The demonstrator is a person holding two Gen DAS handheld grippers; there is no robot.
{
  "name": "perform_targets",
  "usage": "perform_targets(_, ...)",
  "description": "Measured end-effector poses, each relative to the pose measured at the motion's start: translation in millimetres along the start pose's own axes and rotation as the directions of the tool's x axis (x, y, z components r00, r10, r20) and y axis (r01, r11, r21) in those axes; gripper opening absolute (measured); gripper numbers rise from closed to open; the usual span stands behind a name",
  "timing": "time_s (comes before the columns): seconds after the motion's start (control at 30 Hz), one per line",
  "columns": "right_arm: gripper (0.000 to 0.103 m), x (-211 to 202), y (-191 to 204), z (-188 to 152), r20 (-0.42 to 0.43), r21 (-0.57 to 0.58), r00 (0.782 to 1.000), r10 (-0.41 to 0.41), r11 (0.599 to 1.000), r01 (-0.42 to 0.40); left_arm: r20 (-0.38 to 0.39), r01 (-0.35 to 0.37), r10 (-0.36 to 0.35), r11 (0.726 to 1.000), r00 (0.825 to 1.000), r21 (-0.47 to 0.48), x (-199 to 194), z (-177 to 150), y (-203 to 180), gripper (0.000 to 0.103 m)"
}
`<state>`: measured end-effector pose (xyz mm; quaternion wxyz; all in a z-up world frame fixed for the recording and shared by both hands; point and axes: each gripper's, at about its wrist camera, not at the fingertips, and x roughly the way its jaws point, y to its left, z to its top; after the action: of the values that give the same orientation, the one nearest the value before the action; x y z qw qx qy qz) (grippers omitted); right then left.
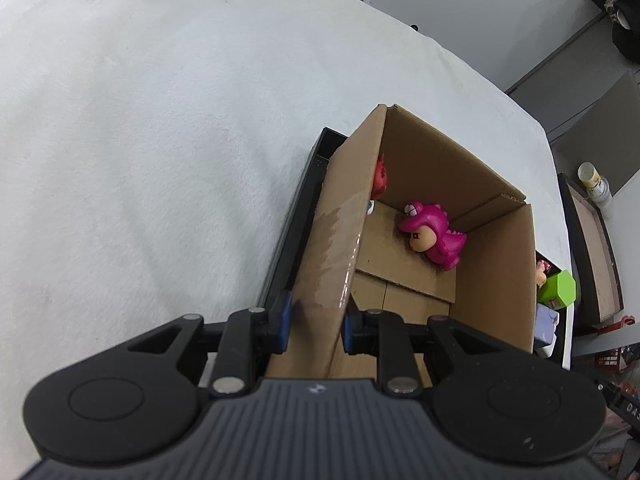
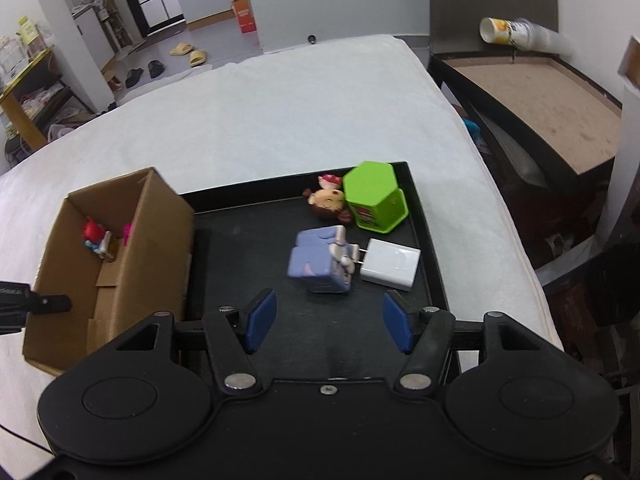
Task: Organize rigid objects
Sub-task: 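Lower the right gripper onto the lavender cube figure and grasp it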
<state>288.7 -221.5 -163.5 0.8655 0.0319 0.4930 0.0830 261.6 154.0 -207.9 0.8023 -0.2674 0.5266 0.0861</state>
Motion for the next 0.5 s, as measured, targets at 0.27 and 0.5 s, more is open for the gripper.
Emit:
perform_targets(0.27,0.064,22,-11,3,-0.007,0.02,1.0,0.012,1.0,-0.012,-0.004,-0.017,0.017,1.0,1.0,-0.004,2,0,-3,0.022)
perform_targets(0.5,0.066,41,1,8,0.045,-0.01,0.999,-0.001,1.0,0.001,-0.007,-0.024,0.024,1.0,1.0,0.007,5,-1,-6,0.022)
